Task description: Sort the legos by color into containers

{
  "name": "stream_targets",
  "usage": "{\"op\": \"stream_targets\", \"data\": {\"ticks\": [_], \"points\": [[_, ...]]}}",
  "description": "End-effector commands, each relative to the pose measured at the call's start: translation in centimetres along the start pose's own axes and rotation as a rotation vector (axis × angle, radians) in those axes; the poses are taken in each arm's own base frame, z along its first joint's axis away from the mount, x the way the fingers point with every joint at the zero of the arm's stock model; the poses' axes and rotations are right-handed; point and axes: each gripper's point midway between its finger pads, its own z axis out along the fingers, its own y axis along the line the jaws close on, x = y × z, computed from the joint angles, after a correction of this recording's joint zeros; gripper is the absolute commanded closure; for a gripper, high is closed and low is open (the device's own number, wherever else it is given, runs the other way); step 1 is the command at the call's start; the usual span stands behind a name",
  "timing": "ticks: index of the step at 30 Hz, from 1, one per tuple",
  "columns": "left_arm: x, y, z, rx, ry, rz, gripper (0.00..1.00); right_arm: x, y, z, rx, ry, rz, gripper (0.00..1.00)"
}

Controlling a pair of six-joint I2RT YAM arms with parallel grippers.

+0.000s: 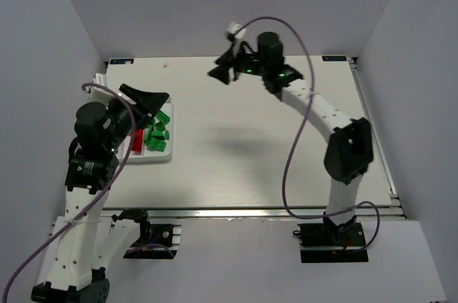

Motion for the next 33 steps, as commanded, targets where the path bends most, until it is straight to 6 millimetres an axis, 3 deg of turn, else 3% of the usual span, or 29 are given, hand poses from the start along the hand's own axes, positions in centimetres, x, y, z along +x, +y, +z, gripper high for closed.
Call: {"op": "stream_targets", "data": {"ticks": [1, 3, 4, 5, 6, 7, 12, 16, 20, 23, 30, 32, 33], "points": [[1.5, 1.0, 1.1, -0.003, 0.065, -0.032, 0.34, 5.0, -0.8, -7.7, 0.028, 0.178, 0.152, 0.42], [2.0, 1.7, 1.5, -0.013, 0.074, -0.032, 0.30, 5.1, -2.8, -12.1, 0.108, 0.207, 0.147, 0.54], [2.5, 2.5, 1.8, -0.026, 0.085, -0.039, 0.30, 7.1, -2.8, -13.9, 0.125, 0.261, 0.197, 0.56], [2.8, 2.8, 2.0, -0.030, 0.096, -0.042, 0.30, 7.8, -3.3, -15.3, 0.149, 0.280, 0.216, 0.57], [3.0, 2.9, 2.2, -0.025, 0.101, -0.042, 0.29, 7.7, -4.9, -17.9, 0.213, 0.281, 0.223, 0.56], [3.4, 3.3, 2.5, -0.030, 0.111, -0.046, 0.29, 9.2, -5.5, -19.5, 0.249, 0.306, 0.259, 0.55], [5.1, 4.0, 4.0, -0.038, 0.155, -0.037, 0.27, 12.7, -10.3, -27.6, 0.466, 0.370, 0.373, 0.34], [6.6, 3.8, 5.5, -0.043, 0.181, -0.022, 0.27, 15.7, -12.7, -31.7, 0.574, 0.456, 0.437, 0.22], [9.1, 3.4, 7.1, -0.048, 0.237, -0.001, 0.26, 17.5, -14.9, -33.8, 0.654, 0.514, 0.480, 0.21], [9.8, 2.9, 7.7, -0.037, 0.245, 0.002, 0.26, 19.4, -15.8, -34.3, 0.684, 0.572, 0.519, 0.20], [9.8, 3.3, 8.0, -0.065, 0.236, 0.017, 0.24, 22.3, -19.4, -35.1, 0.784, 0.664, 0.614, 0.22], [10.0, 3.7, 8.0, -0.073, 0.238, 0.016, 0.24, 21.9, -20.5, -35.2, 0.797, 0.669, 0.594, 0.22], [10.0, 3.7, 8.0, -0.073, 0.237, 0.011, 0.24, 23.1, -20.5, -35.1, 0.782, 0.694, 0.613, 0.22]]}}
